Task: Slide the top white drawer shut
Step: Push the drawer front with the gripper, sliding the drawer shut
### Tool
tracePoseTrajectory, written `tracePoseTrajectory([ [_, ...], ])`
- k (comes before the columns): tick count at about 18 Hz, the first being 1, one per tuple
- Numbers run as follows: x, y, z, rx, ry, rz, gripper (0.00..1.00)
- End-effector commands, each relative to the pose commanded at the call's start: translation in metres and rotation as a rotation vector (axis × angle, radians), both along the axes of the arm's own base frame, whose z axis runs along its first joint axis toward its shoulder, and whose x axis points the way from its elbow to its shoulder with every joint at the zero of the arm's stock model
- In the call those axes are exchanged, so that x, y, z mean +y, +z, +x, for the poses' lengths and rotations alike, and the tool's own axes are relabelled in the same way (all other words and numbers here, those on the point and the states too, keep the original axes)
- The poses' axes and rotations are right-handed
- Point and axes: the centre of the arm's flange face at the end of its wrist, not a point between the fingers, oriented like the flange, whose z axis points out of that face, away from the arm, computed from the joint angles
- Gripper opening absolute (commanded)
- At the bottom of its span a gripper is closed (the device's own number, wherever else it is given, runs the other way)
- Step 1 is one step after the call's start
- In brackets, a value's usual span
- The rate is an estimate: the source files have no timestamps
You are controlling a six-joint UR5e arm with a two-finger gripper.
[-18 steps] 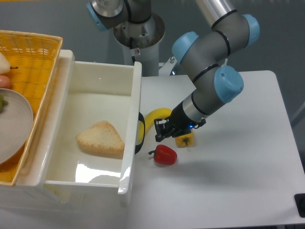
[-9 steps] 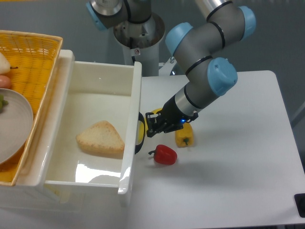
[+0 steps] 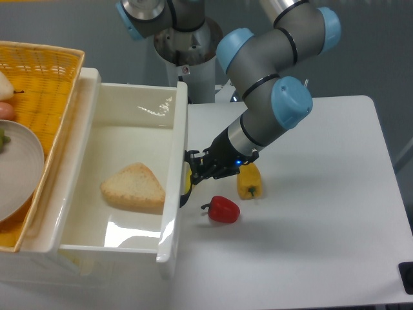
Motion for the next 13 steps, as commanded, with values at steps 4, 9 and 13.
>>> tracePoseTrajectory([
  [4,0.006,0.000,0.008,-0.003,-0.011,0.000,0.00],
  [9,0.012,0.006,0.019,0.004,-0.027,0.004,0.00],
  [13,0.019,0.007,0.029,0.002,-0.042,0.004,0.00],
])
